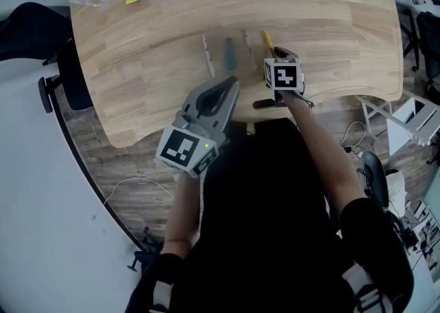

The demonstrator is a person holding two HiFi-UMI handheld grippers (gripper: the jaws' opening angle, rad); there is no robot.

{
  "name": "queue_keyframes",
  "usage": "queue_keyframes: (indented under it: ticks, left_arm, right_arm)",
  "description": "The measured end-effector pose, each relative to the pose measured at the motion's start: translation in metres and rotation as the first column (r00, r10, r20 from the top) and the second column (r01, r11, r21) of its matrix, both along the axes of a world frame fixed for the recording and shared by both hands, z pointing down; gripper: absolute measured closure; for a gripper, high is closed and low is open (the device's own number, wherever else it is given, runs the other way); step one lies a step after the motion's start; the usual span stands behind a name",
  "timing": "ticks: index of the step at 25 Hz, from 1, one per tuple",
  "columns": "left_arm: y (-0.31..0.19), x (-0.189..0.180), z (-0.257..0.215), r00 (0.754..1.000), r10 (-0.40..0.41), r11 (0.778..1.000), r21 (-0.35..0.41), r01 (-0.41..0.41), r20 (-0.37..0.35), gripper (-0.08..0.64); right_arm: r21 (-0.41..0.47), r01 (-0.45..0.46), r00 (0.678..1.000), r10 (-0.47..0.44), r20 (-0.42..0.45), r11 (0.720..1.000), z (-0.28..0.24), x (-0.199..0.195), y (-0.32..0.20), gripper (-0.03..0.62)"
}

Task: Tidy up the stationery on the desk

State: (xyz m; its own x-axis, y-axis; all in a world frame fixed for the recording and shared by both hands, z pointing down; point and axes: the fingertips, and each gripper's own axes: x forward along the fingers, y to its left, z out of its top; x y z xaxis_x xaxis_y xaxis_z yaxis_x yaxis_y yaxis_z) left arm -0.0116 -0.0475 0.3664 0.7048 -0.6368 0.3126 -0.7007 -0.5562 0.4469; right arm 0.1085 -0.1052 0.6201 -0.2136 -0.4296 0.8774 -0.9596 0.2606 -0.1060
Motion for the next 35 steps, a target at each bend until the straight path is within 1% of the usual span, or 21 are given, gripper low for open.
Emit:
queue_keyframes:
  ticks: [3, 6, 10, 13, 18, 23, 26, 29, 31, 32, 35]
  left_arm:
    - [0.001, -0.004, -0.001, 1.000, -0.007, 1.000, 0.000, 0.007, 0.004, 0.520]
    - [0.005, -0.007, -0.002, 1.000, -0.012, 1.000, 0.005, 0.012, 0.005, 0.520]
    - [0.013, -0.012, -0.003, 1.000, -0.016, 1.000, 0.014, 0.015, 0.009, 0.520]
    - [0.019, -0.017, -0.003, 1.000, -0.015, 1.000, 0.023, 0.014, 0.008, 0.520]
    - [0.028, -0.024, -0.013, 1.000, -0.007, 0.999, 0.046, 0.007, 0.013, 0.520]
    - [0.044, -0.029, -0.019, 1.000, 0.028, 0.997, 0.075, -0.027, -0.006, 0.520]
    - [0.053, -0.031, -0.021, 0.999, 0.052, 0.995, 0.089, -0.051, -0.011, 0.520]
    - [0.061, -0.033, -0.030, 0.998, 0.066, 0.991, 0.115, -0.063, -0.022, 0.520]
    - [0.064, -0.034, -0.038, 0.997, 0.063, 0.989, 0.136, -0.056, -0.042, 0.520]
    - [0.066, -0.035, -0.041, 0.997, 0.056, 0.988, 0.146, -0.048, -0.048, 0.520]
    - [0.077, -0.035, -0.048, 0.999, 0.029, 0.986, 0.166, -0.021, -0.046, 0.520]
  right_arm:
    - [-0.026, -0.067, 0.997, 0.068, 0.038, 0.997, 0.003, -0.001, 0.002, 0.526]
    - [-0.027, -0.097, 0.994, 0.098, 0.042, 0.995, 0.001, 0.001, -0.001, 0.525]
    - [-0.015, -0.099, 0.994, 0.100, 0.044, 0.995, 0.001, 0.002, -0.003, 0.517]
    - [0.003, -0.083, 0.996, 0.083, 0.042, 0.997, -0.002, -0.001, -0.002, 0.481]
    - [0.040, -0.069, 0.997, 0.067, 0.046, 0.997, -0.007, -0.008, 0.006, 0.466]
    - [0.105, -0.090, 0.995, 0.084, 0.061, 0.990, -0.031, -0.012, 0.022, 0.466]
    - [0.146, -0.070, 0.993, 0.055, 0.102, 0.987, -0.044, -0.020, 0.036, 0.466]
    - [0.181, -0.044, 0.995, 0.027, 0.094, 0.983, -0.081, -0.023, 0.051, 0.469]
    - [0.231, -0.035, 0.995, 0.013, 0.097, 0.972, -0.101, -0.020, 0.056, 0.486]
    - [0.256, -0.033, 0.995, 0.007, 0.102, 0.966, -0.110, -0.018, 0.058, 0.509]
    - [0.324, -0.023, 0.991, -0.020, 0.131, 0.946, -0.139, -0.011, 0.071, 0.550]
